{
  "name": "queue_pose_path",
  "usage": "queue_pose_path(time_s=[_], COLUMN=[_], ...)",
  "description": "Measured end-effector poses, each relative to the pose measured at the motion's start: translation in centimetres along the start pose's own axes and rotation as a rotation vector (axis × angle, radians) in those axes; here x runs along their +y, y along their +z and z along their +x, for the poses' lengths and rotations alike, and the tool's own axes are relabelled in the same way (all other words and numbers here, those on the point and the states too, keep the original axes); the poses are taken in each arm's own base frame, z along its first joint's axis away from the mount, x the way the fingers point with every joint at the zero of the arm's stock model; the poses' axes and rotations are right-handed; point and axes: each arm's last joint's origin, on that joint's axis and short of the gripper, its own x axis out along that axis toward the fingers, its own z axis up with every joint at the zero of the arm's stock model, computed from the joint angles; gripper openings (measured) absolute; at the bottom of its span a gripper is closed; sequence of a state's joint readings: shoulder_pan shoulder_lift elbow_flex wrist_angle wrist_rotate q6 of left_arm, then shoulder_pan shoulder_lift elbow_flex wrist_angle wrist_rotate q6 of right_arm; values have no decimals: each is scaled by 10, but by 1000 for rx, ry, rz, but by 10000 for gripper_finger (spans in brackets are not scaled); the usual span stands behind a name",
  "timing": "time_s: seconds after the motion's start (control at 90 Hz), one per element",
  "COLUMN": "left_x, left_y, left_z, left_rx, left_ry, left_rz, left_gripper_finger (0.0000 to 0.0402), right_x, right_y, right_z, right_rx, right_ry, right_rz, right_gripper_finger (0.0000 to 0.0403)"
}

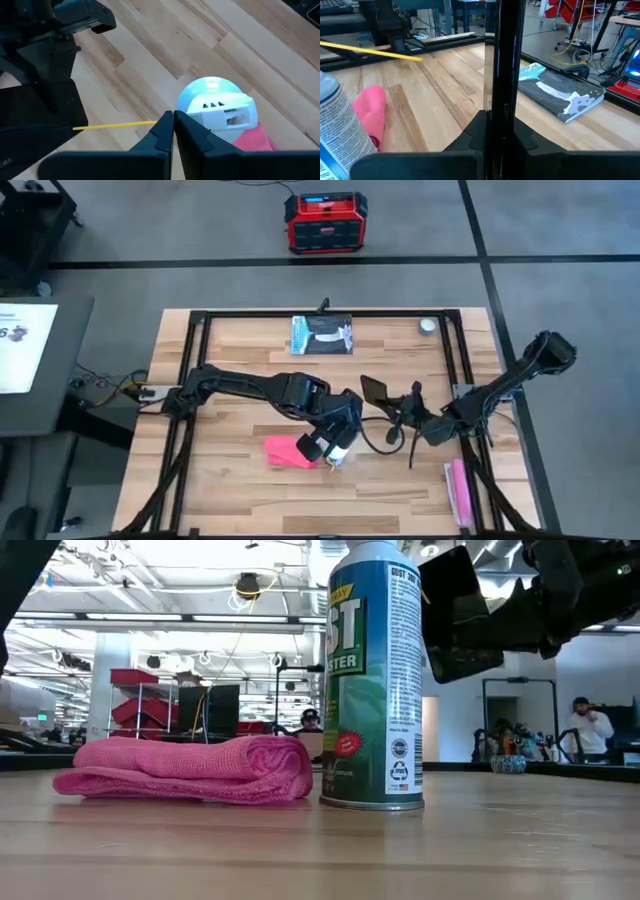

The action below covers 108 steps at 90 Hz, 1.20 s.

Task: Apply microfiber cloth
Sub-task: Spray the back of the cellphone using the spray bottle

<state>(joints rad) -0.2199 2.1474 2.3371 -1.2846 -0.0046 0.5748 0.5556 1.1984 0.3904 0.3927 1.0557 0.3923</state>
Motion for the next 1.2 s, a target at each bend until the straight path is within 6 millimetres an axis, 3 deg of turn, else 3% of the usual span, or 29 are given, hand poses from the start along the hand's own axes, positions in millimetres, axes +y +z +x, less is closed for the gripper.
queue_pose_path(time_s=[1.2], left_x=[0], left_y=[0], left_z=[1], left_rx=[-6], left_ry=[-9], left_rz=[-47], left_gripper_finger=[0], right_x=[0], right_y=[-4], right_z=[-2], right_rx=[19], right_ry=[7], right_rz=[16], right_gripper_finger=[16])
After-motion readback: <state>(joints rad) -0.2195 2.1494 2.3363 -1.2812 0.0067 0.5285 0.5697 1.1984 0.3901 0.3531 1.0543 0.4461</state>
